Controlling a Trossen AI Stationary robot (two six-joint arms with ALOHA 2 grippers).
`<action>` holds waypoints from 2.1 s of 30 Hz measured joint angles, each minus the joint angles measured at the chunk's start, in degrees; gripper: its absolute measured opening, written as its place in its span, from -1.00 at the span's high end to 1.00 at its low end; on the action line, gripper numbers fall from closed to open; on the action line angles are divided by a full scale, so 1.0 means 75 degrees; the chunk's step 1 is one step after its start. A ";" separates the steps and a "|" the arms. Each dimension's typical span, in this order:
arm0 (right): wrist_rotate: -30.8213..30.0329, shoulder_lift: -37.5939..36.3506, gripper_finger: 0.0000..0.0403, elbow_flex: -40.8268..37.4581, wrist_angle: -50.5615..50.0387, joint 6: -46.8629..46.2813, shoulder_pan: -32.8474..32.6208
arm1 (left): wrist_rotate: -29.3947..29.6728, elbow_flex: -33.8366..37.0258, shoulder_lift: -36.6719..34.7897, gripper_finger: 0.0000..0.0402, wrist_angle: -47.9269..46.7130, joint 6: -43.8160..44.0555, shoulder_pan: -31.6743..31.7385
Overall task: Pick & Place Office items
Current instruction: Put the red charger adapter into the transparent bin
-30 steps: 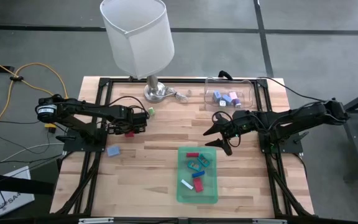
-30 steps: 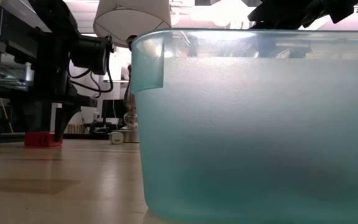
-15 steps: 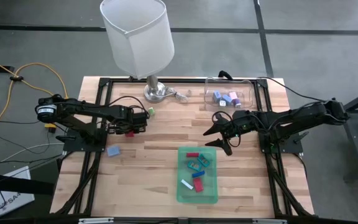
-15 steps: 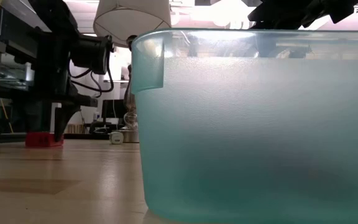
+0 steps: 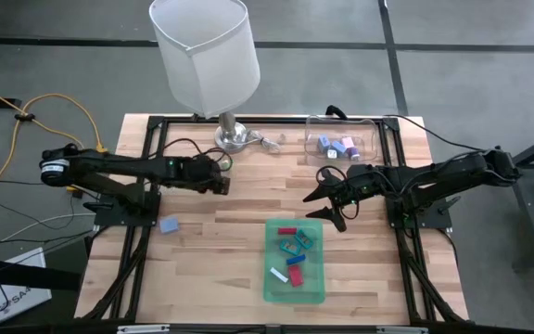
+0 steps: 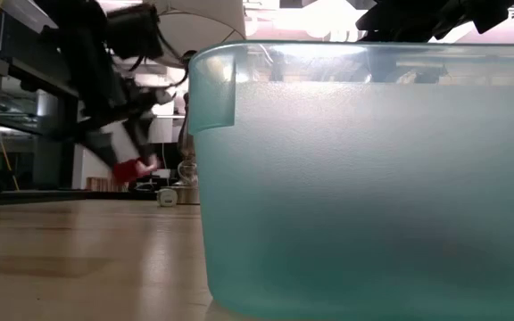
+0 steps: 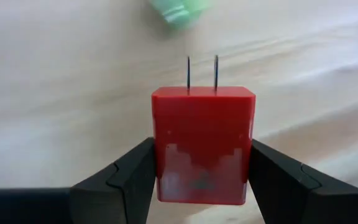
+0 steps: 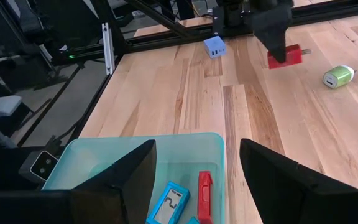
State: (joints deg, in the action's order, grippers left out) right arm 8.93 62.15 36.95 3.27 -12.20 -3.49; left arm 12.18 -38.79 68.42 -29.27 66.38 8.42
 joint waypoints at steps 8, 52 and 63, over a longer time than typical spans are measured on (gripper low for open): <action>0.0000 0.0000 -0.09 0.0000 0.0000 -0.0001 0.0001 | -0.0238 -0.0003 -0.0021 -0.06 0.2528 -0.2343 0.0179; 0.0000 0.0003 -0.09 0.0000 0.0008 -0.0001 0.0001 | 0.0039 -0.2731 0.2752 -0.06 0.5964 -0.6530 -0.1802; 0.0000 0.0003 -0.09 0.0000 0.0006 -0.0001 0.0001 | 0.0039 -0.2731 0.2748 -0.06 0.6109 -0.6678 -0.1797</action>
State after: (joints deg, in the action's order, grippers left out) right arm 8.93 62.17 36.95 3.31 -12.21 -3.49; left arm 12.47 -59.27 89.03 16.55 16.29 -5.06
